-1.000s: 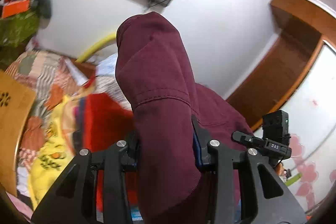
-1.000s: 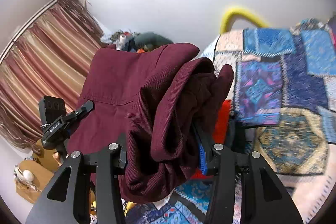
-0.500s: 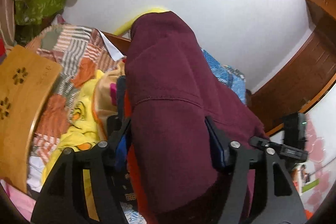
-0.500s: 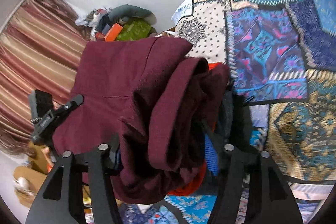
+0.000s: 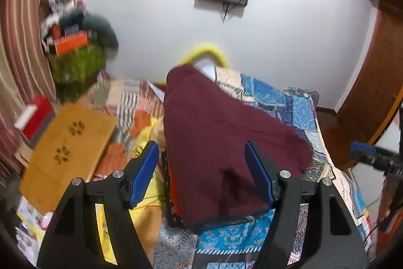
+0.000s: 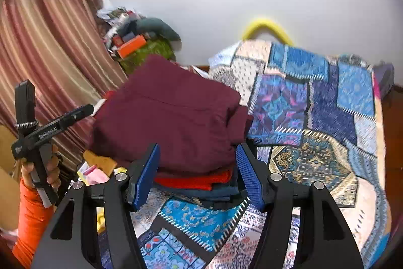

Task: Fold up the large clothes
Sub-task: 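Release the pants on the stack and withdraw both grippers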

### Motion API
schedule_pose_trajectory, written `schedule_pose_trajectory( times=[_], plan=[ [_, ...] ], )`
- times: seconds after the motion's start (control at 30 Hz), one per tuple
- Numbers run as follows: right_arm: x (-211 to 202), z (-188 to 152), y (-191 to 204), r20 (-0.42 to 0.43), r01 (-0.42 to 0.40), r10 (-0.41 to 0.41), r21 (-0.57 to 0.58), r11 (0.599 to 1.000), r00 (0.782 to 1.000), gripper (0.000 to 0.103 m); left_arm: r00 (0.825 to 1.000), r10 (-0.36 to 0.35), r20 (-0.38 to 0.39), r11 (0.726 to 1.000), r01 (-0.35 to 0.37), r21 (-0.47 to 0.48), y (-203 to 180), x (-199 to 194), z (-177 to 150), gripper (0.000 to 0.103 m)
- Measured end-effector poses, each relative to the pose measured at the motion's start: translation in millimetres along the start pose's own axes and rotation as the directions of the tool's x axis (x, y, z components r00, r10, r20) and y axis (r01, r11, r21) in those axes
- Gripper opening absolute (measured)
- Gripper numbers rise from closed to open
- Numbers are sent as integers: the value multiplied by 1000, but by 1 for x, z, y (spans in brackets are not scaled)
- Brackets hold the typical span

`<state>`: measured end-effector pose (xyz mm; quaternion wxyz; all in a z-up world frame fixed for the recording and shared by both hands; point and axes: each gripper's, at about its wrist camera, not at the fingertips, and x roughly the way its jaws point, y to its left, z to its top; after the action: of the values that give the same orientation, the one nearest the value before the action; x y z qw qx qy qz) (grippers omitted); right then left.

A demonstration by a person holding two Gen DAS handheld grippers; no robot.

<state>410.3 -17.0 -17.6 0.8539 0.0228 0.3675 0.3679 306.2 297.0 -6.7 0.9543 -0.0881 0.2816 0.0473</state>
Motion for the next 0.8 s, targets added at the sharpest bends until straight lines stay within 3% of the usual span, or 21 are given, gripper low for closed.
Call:
schedule_pose_trajectory(
  times=[0.2,0.33,0.47,0.67,0.8],
  plan=[
    [-66,-14,31,146,-14,20,-47,999,989,59,991,-8,134,998,-1,63,-38,-81,-16,69],
    [-111,-27,55,271,3,22,-92,996,962,60,968,-87,236,994,68,88,-62,-140,-29,69],
    [-149,-45,77,378,-2,51,-128,992,924,64,928,-123,351,990,89,113,-83,-192,-45,69],
    [-191,-79,112,532,60,47,-182,982,845,67,854,-46,518,992,-23,126,-110,-247,-83,69],
    [-199,-98,128,598,125,8,-181,975,802,72,823,-28,567,990,-55,128,-119,-265,-106,70]
  ],
)
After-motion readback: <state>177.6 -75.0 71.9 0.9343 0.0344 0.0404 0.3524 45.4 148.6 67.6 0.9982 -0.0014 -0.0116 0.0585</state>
